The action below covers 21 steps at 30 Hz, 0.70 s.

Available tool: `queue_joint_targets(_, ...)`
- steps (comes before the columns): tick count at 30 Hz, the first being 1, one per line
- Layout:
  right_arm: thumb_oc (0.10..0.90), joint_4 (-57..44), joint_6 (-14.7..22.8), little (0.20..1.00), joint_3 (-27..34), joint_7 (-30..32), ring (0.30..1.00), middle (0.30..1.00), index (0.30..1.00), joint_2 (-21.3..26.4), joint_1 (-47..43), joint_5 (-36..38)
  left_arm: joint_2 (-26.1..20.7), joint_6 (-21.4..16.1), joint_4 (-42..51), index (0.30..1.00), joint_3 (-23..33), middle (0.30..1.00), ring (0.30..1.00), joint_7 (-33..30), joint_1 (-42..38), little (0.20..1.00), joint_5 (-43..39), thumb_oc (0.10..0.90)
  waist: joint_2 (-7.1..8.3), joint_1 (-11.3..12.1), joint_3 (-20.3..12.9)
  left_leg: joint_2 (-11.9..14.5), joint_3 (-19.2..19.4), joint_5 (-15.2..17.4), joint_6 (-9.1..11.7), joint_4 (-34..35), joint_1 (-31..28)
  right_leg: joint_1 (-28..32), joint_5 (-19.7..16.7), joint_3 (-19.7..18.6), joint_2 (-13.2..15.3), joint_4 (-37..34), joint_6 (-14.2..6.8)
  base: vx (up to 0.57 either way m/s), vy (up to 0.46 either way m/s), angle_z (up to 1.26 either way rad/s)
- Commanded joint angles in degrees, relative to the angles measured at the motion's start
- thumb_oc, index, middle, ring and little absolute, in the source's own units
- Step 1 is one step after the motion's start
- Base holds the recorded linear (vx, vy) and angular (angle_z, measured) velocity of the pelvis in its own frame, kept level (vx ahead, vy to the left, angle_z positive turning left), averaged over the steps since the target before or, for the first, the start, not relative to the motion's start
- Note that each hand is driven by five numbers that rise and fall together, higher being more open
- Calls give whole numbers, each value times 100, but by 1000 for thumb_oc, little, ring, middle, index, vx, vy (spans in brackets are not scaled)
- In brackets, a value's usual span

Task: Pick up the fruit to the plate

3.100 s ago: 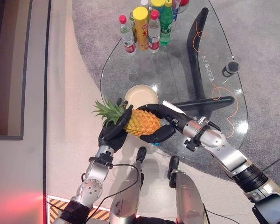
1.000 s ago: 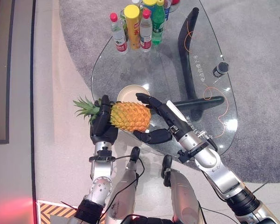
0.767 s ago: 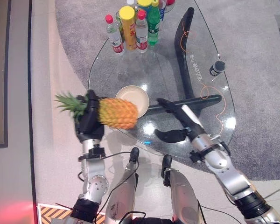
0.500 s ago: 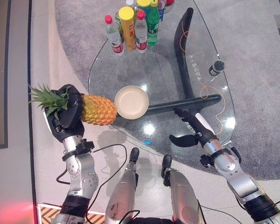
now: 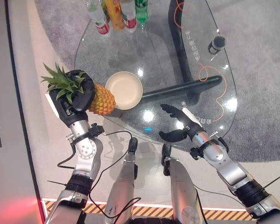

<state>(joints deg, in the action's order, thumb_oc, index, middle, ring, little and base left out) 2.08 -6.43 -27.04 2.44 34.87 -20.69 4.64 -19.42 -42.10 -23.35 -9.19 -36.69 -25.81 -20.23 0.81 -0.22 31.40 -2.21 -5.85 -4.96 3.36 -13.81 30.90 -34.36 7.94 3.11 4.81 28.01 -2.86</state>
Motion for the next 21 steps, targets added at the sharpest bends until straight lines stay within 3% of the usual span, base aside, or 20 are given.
queue_joint_targets(1, 800, -433, 221, 900, -74, 42, 900, 900, 900, -166, -581, 279, -471, -1091, 380, 300, 167, 300, 300, -345, -833, 200, 718, 100, 194, -74, -160, -307, 634, 877, -97, -886, 302, -33, -542, -269, -439, -673, -306, -50, 70, -16)
queue_joint_targets(17, 800, -4, -48, 900, -285, -163, 900, 900, 900, -99, -1327, 613, -694, -1310, -597, 300, 44, 300, 300, -1389, -2021, 200, 1831, 100, 155, -286, -160, -309, 803, 976, -121, -1026, 1039, -1040, -622, -339, -563, -440, -263, -18, 72, -5)
queue_joint_targets(21, 800, 89, -36, 900, -287, -205, 900, 900, 900, -99, -1417, 612, -747, -1187, -700, 300, -15, 300, 300, -1745, -2265, 200, 2172, 100, 130, -330, -160, -329, 826, 983, -142, -1045, 1162, -1217, -659, -345, -571, -403, -262, -1, 75, -6)
